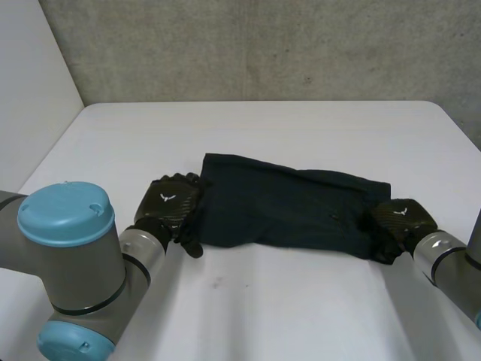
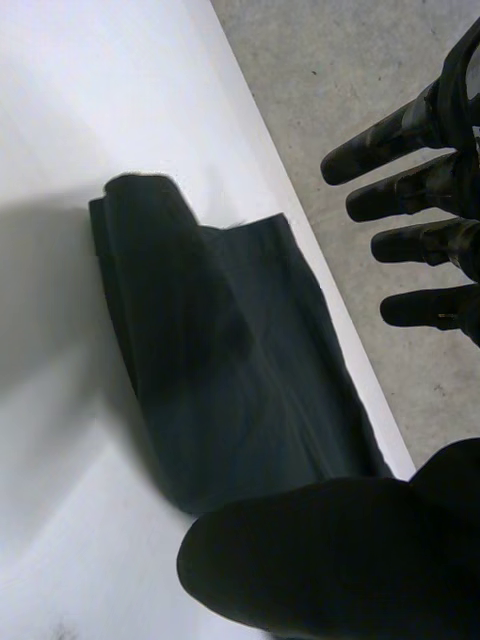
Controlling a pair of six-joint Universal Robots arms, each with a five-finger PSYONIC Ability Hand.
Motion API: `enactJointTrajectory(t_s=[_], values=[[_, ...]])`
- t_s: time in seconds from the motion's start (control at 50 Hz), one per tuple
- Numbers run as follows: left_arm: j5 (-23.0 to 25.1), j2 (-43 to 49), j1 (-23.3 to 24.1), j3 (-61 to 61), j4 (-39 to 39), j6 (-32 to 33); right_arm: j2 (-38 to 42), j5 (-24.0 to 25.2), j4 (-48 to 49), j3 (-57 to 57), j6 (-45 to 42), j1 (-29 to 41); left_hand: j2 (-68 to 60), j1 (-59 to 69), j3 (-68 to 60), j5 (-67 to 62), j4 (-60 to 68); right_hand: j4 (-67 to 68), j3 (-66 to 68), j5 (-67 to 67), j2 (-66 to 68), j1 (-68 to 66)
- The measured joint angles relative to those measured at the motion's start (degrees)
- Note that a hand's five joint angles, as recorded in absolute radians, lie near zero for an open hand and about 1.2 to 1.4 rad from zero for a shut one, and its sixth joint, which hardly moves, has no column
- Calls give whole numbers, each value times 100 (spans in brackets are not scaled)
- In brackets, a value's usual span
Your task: Fold the shorts.
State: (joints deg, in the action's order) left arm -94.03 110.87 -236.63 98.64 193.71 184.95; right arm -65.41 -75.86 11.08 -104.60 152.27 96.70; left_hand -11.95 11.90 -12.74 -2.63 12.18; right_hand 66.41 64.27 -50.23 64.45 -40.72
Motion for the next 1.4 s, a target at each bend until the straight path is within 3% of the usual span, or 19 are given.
enactJointTrajectory(t_s=[0.16, 0.18, 0.26, 0.4, 0.46, 0.5, 0.54, 0.66, 0.72, 0.76, 0.78, 0.8, 0.82, 0.9, 1.02, 1.12, 1.28, 1.36, 1.4], values=[[-21, -69, 0, 23, 43, 12, -399, -45, -105, 63, -184, -271, 0, 0, 0, 0, 0, 181, 108, -94, 201, -174], [-34, -155, -6, 25, 37, 3, -889, -35, -360, 139, -592, -459, 0, 0, 0, 0, 0, 183, 200, -140, 282, -475], [-44, -259, -14, 25, 29, -7, -1284, -14, -749, 325, -1390, -668, 0, 0, 0, 0, 0, 183, 239, -140, 341, -626], [-57, -361, -35, 25, 26, -18, -1372, 12, -1105, 848, -2748, -438, 0, 0, 0, 0, 0, 183, 300, -140, 344, -855], [-69, -439, -67, 25, 26, -21, -1096, 153, -1139, 1417, -3749, 530, 0, 0, 0, 0, 0, 184, 411, -140, 344, -1121], [-72, -472, -82, 28, 27, -21, -1055, 179, -1137, 1476, -3833, 639, 0, 0, 0, 0, 0, 184, 419, -140, 344, -1184], [-71, -552, -122, 45, 33, -21, -569, 554, -1124, 2035, -4430, 1637, 0, 0, 0, 0, 0, 184, 430, -140, 344, -1285], [-55, -743, -258, 51, 48, -21, 300, 1204, -1119, 2669, -4583, 2609, 0, 0, 0, 0, 0, 184, 430, -140, 345, -1344], [-39, -857, -350, -18, 67, -16, 830, 1450, -1168, 2907, -4259, 2964, 0, 0, 0, 0, 0, -984, -755, 584, -911, -577], [-31, -889, -379, -74, 73, -9, 971, 1491, -1203, 2960, -4026, 3039, 0, 0, 0, 0, 0, -2657, -2394, 2038, -2613, 813], [-19, -912, -403, -160, 76, 3, 1052, 1502, -1247, 2993, -3729, 3082, 0, 0, 0, 0, 0, -2657, -2394, 2038, -2613, 813], [-11, -920, -414, -211, 74, 9, 1081, 1497, -1280, 3010, -3487, 3100, 0, 0, 0, 0, 0, -4528, -4273, 3790, -4459, 2437], [-2, -922, -425, -295, 70, 18, 1082, 1485, -1311, 3020, -3209, 3106, 0, 0, 0, 0, -1, -5025, -4825, 4229, -4884, 2754], [17, -873, -438, -624, 44, 40, 901, 1429, -1389, 3003, -1990, 3017, 1, 0, 0, 0, -1, -5291, -5214, 4611, -5150, 2896], [105, -375, -311, -1498, -6, 57, 99, 1321, -1405, 2730, 756, 2224, 11, 0, 0, 0, -15, -5291, -5215, 4623, -5150, 2896], [446, 317, -5, -2311, -177, 36, -408, 1050, -1361, 2461, 2175, 1595, 11, 0, 0, 0, -15, -5291, -5215, 4623, -5150, 2896], [825, 1305, 387, -3089, -581, 0, -336, 532, -1327, 2319, 2403, 1327, 11, 0, 0, 0, -14, -5291, -5215, 4623, -5150, 2896], [695, 1764, 485, -3264, -818, -5, 81, 383, -1342, 2357, 2127, 1339, 11, 0, 0, -1, -14, -5291, -5215, 4623, -5150, 2896], [361, 2093, 512, -3299, -1013, 13, 661, 301, -1354, 2463, 1761, 1385, 11, 0, 0, 0, -14, -5291, -5215, 4623, -5150, 2896]])
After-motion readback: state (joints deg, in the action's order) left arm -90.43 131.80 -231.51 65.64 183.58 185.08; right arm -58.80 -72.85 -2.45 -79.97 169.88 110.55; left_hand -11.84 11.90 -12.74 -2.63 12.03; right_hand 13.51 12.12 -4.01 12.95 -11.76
